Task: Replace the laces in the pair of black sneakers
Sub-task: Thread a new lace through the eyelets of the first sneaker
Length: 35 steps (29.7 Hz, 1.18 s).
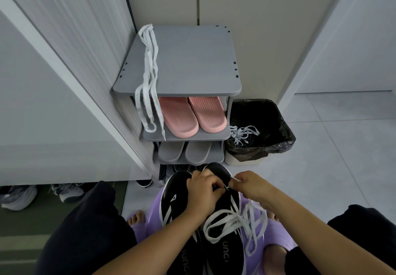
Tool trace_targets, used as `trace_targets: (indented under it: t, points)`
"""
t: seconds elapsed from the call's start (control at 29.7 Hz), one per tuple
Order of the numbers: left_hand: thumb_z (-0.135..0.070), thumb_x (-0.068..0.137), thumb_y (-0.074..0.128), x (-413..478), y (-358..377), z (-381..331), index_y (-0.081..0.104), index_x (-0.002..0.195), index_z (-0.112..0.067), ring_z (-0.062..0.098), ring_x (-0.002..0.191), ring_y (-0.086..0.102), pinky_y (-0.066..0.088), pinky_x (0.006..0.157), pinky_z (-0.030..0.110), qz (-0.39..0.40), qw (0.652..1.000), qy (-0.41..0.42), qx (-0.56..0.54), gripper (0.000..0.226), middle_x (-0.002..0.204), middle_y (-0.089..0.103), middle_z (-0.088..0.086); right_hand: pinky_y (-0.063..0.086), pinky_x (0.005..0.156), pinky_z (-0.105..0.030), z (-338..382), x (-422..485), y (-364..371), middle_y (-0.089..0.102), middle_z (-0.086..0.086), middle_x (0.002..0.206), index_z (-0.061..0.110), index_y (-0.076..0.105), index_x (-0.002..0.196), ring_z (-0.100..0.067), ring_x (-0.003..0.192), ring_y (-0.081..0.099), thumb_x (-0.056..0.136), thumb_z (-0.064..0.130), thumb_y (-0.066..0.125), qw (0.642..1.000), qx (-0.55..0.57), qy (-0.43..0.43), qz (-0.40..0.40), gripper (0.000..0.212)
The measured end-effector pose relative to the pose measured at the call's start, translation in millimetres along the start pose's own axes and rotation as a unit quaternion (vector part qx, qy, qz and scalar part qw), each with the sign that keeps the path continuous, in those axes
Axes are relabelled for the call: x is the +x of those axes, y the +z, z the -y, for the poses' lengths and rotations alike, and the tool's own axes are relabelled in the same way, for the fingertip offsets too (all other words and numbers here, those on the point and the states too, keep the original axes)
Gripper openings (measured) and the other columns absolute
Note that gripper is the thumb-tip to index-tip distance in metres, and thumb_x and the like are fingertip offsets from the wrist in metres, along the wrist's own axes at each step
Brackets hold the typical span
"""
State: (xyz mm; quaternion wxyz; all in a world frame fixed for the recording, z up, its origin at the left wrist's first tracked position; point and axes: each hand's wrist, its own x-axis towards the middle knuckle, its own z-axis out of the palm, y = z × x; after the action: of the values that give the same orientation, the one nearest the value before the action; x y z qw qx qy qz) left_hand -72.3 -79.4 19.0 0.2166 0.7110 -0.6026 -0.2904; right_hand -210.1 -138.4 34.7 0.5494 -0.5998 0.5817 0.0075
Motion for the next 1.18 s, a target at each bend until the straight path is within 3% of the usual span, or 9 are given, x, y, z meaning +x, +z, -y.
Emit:
trace_targets:
  t: [0.13,0.24,0.34,0.51,0.61,0.84,0.91,1.01,1.18]
  points:
    - [-0.017,0.080,0.068,4.5,2.1,2.1,0.071,0.083,-0.008,0.020,0.096,0.048,0.037,0.086,0.031,0.008,0.999,0.035,-0.019,0.009,0.092,0.061,0.001,0.024,0.045,-0.019,-2.7,-1.2,6.5,0.035,-0.002,0.056,0.013,0.042,0.060,-0.011,0.048,0.029,0.091,0.014,0.055,0.999,0.052,0.000,-0.012,0.033]
    - [-0.019,0.086,0.061,5.9,-2.3,4.1,0.069,0.092,-0.010,0.019,0.102,0.046,0.034,0.090,0.028,0.030,0.998,0.052,0.022,0.013,0.100,0.060,0.003,0.032,0.053,-0.019,-0.3,-4.8,8.7,0.045,0.001,0.064,0.013,0.050,0.074,-0.009,0.057,0.040,0.084,0.014,0.061,0.999,0.034,-0.005,0.007,0.014]
    - [-0.022,0.089,0.057,8.5,-7.5,4.5,0.068,0.098,-0.012,0.018,0.106,0.045,0.033,0.091,0.028,0.052,0.996,0.060,0.052,0.017,0.105,0.059,0.003,0.034,0.058,-0.021,0.5,-10.8,12.2,0.049,0.002,0.076,0.013,0.047,0.091,-0.009,0.066,0.045,0.077,0.015,0.067,0.999,0.033,0.011,0.021,0.025]
    - [-0.020,0.092,0.050,9.3,-11.7,2.9,0.064,0.104,-0.008,0.024,0.109,0.044,0.037,0.094,0.036,0.089,0.977,0.118,0.152,0.022,0.108,0.058,0.009,0.032,0.053,-0.021,5.7,-15.5,20.5,0.047,0.001,0.078,0.013,0.042,0.084,-0.009,0.064,0.043,0.076,0.015,0.064,0.999,0.028,0.012,-0.037,0.023]
    - [-0.015,0.090,0.048,9.8,-11.1,8.8,0.064,0.095,-0.004,0.030,0.100,0.049,0.045,0.086,0.043,0.053,0.963,0.177,0.196,0.020,0.098,0.060,0.013,0.031,0.053,-0.023,5.0,-14.9,20.8,0.047,0.002,0.076,0.012,0.042,0.083,-0.009,0.064,0.042,0.077,0.020,0.062,0.998,-0.004,0.019,-0.068,0.023]
    - [-0.025,0.096,0.045,1.9,-66.5,14.7,0.059,0.099,-0.015,0.017,0.102,0.049,0.039,0.088,0.031,-0.011,0.964,0.129,0.232,0.018,0.102,0.055,-0.001,0.034,0.056,-0.024,-0.6,-15.4,16.1,0.051,0.002,0.075,0.014,0.043,0.083,-0.011,0.067,0.046,0.080,0.027,0.061,0.997,-0.056,0.022,-0.044,0.022]
    - [-0.022,0.095,0.046,2.5,-87.4,17.9,0.058,0.096,-0.014,0.015,0.094,0.055,0.041,0.084,0.028,-0.021,0.980,0.069,0.183,0.014,0.099,0.058,-0.003,0.033,0.056,-0.024,0.4,-15.2,15.5,0.051,0.002,0.075,0.016,0.041,0.080,-0.010,0.066,0.044,0.081,0.026,0.060,0.998,-0.055,0.018,-0.028,0.021]
    - [-0.012,0.094,0.050,3.6,-95.6,12.0,0.055,0.086,-0.012,0.008,0.078,0.066,0.050,0.076,0.025,0.018,0.996,-0.052,-0.071,0.009,0.089,0.066,0.000,0.034,0.057,-0.025,3.4,-16.2,18.5,0.050,0.003,0.077,0.018,0.039,0.082,-0.012,0.067,0.044,0.082,0.026,0.056,0.996,-0.091,-0.004,-0.016,0.019]
    - [-0.002,0.096,0.042,1.2,-77.6,-6.5,0.044,0.085,-0.008,0.015,0.067,0.070,0.045,0.052,0.019,0.038,0.923,-0.130,-0.361,0.013,0.084,0.069,0.004,0.035,0.066,-0.028,7.8,-16.9,22.8,0.053,0.002,0.084,0.016,0.040,0.094,-0.019,0.079,0.050,0.086,0.033,0.057,0.988,-0.136,-0.054,-0.052,0.024]
